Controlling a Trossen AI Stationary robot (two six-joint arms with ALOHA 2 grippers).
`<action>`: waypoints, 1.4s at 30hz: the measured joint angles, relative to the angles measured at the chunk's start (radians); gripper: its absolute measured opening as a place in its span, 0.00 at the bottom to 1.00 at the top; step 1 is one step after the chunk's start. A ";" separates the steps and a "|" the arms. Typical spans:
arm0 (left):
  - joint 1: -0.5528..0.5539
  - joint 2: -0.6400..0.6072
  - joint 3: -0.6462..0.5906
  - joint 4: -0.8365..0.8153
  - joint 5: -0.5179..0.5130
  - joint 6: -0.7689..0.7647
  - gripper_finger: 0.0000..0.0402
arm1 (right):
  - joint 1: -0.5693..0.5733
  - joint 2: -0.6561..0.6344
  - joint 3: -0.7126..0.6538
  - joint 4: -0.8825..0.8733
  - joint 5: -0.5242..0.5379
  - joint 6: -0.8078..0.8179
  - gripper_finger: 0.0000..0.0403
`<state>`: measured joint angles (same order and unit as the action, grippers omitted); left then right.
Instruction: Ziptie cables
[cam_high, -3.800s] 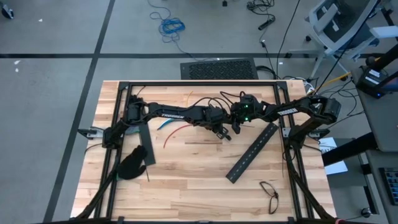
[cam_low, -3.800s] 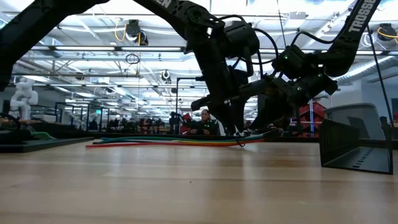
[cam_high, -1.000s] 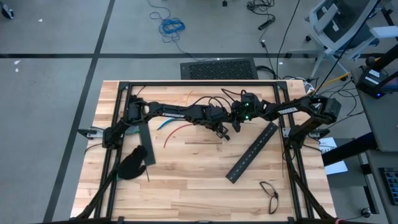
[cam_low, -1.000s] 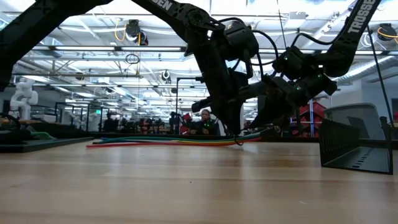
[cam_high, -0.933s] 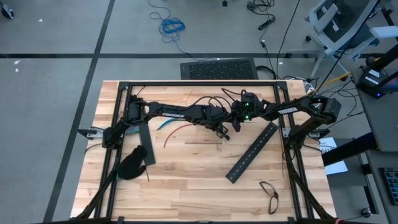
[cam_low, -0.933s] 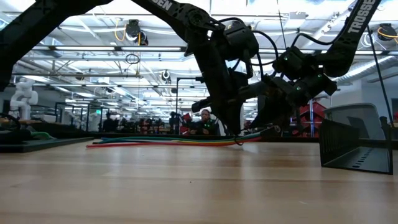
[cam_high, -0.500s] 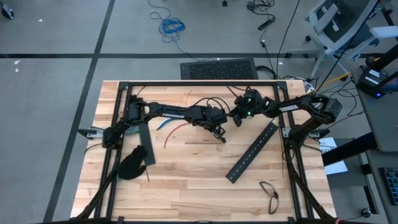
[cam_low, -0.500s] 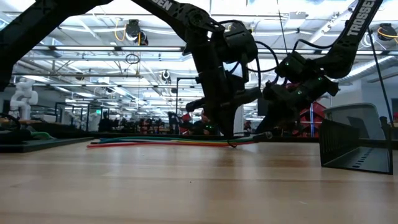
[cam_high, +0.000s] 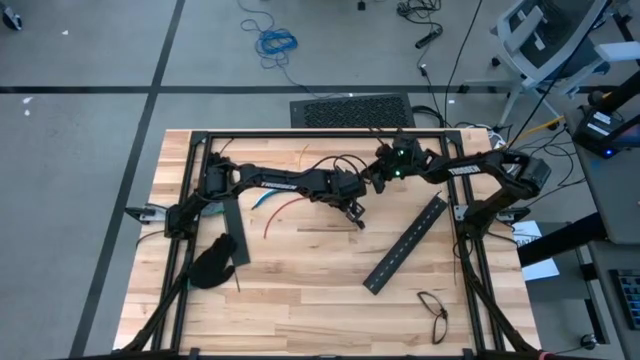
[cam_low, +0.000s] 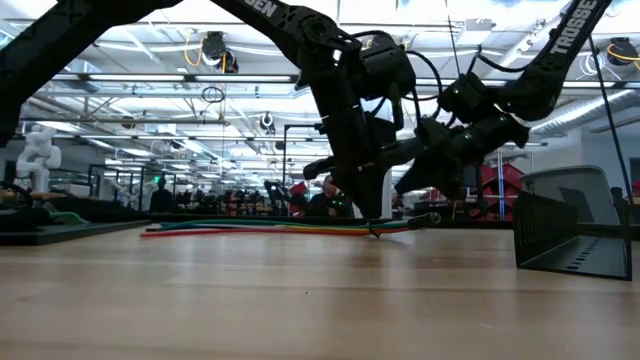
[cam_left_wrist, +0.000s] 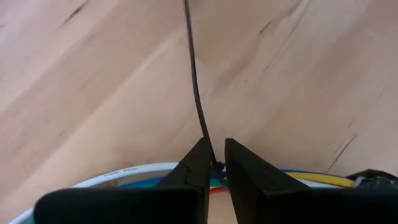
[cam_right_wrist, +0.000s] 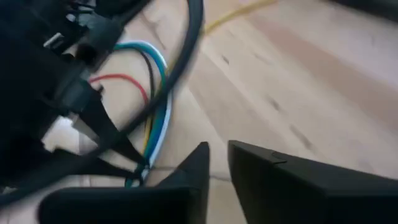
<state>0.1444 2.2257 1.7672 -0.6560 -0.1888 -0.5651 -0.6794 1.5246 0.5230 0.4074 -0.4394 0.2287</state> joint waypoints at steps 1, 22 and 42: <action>0.000 0.000 0.000 0.000 0.001 0.000 0.11 | -0.010 0.000 0.014 -0.014 -0.007 -0.015 0.18; 0.002 0.000 0.001 -0.002 -0.008 0.005 0.11 | -0.213 -0.280 0.028 -0.555 -0.038 0.017 0.41; -0.043 0.000 0.002 0.019 -0.038 0.029 0.11 | 0.087 -0.049 -0.128 0.019 0.174 0.598 0.46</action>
<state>0.1014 2.2257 1.7694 -0.6369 -0.2268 -0.5362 -0.5919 1.4754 0.3954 0.4263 -0.2651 0.8266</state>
